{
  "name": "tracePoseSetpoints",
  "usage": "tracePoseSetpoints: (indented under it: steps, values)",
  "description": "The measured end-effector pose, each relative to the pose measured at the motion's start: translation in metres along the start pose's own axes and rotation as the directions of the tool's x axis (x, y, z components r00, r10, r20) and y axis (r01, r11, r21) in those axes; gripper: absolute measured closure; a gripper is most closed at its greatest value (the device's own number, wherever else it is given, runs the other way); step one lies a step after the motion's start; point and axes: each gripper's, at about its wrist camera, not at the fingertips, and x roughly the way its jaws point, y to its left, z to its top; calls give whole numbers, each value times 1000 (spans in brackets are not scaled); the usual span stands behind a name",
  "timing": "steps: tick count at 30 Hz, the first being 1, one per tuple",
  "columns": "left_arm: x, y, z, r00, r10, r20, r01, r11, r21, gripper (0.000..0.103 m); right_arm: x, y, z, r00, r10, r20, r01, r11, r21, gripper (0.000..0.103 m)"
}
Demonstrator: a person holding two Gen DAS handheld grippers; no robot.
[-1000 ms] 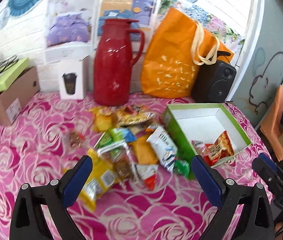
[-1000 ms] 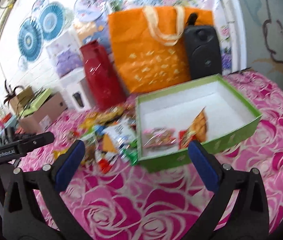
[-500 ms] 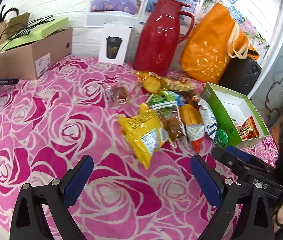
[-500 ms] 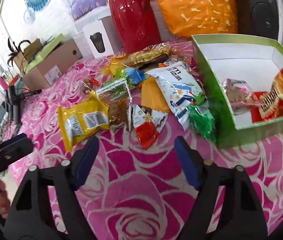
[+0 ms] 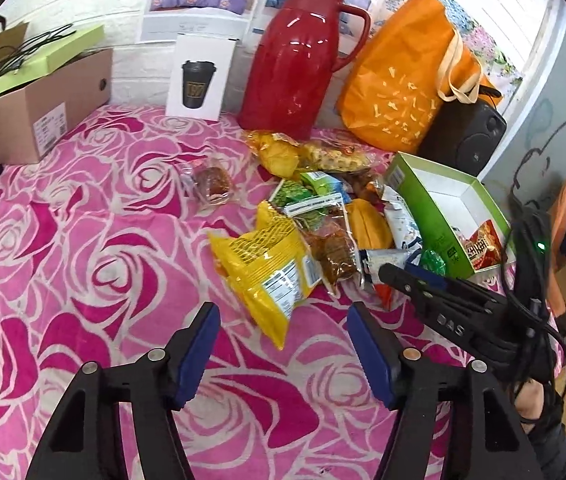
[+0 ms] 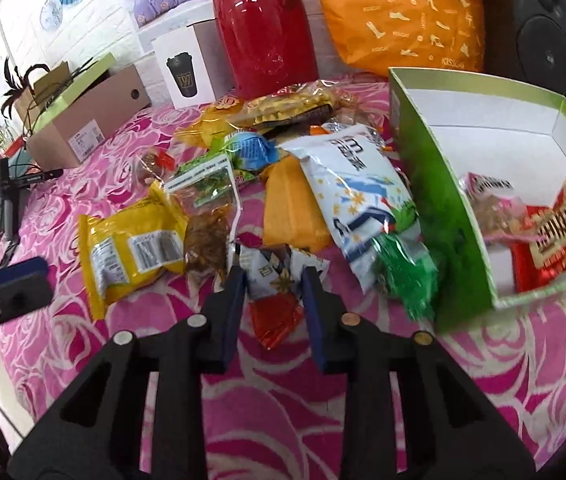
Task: Organize snacks
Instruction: 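Grasp a red-white candy packet with the right tool while the left tool grasps a yellow snack bag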
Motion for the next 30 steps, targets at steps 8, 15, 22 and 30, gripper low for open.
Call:
tracePoseSetpoints:
  steps: [8,15,22,30]
  values:
    - [19,-21,28,1000,-17,12,17,997,70,36,-31,-14,-28,999,31,-5,-31,998,55,72]
    - [49,-2,46,991,-101,-89,107,992,65,36,-32,-16,-32,999,44,-8,-43,996,76,72]
    - [44,-4,12,993,-30,-117,43,992,117,36,-32,-13,-39,999,50,-18,-48,995,85,72]
    - [51,-9,33,995,48,-90,-33,987,159,35,-41,-15,-43,999,46,-2,-45,994,104,72]
